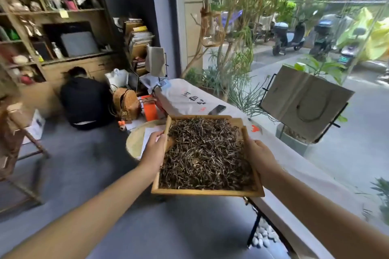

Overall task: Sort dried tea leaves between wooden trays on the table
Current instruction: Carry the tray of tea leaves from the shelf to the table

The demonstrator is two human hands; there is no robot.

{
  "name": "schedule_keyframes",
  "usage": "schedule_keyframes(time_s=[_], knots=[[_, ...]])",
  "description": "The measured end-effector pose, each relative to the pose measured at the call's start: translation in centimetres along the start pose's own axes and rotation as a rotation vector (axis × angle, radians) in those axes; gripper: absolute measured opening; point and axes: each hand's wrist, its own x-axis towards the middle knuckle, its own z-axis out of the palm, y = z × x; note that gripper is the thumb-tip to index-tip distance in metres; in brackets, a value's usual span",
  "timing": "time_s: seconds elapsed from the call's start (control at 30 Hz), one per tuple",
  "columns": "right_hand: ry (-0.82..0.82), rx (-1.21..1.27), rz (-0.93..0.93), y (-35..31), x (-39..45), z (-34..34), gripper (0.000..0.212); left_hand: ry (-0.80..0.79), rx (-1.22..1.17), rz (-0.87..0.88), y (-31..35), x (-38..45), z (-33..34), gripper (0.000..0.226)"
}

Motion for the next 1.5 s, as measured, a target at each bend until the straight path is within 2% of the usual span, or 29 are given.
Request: schedule_keyframes(time_s=[0.27, 0.43, 0.57, 0.73, 0.83, 1.0, 1.33, 1.43, 1.5], knots=[[-0.187, -0.136, -0.1, -8.5, 1.2, 14.2, 0.069, 0.216, -0.018, 0.004, 1.1, 6.4, -13.9, 0.032], [-0.323, -0.119, -0.166, -11.7, 1.2, 22.5, 0.054, 0.36, -0.006, -0.02, 0.6, 8.6, -21.0, 0.032], [-0.377, -0.149, -0.203, -13.4, 1.7, 29.3, 0.071, 0.484, -0.021, -0.06, -0.6, 10.3, -26.3, 0.031], [-0.521, -0.115, -0.264, -16.1, 2.9, 37.5, 0.048, 0.616, -0.038, -0.095, -1.9, 12.8, -32.2, 0.035], [-0.596, -0.218, -0.314, -18.3, 3.9, 42.2, 0.056, 0.695, -0.089, -0.109, -2.2, 14.5, -35.6, 0.034], [-0.691, -0.324, -0.379, -21.9, 5.3, 50.0, 0.047, 0.821, -0.055, -0.195, -2.3, 17.1, -40.6, 0.03], [-0.98, -0.352, -0.42, -24.1, 3.9, 66.8, 0.054, 1.053, -0.061, -0.283, -5.1, 18.5, -51.0, 0.026], [-1.055, -0.353, -0.41, -24.4, 2.0, 72.4, 0.055, 1.107, -0.073, -0.317, -7.0, 18.8, -55.3, 0.017], [-1.115, -0.35, -0.401, -24.7, 0.5, 76.4, 0.054, 1.154, -0.091, -0.302, -8.1, 19.5, -58.9, 0.028]])
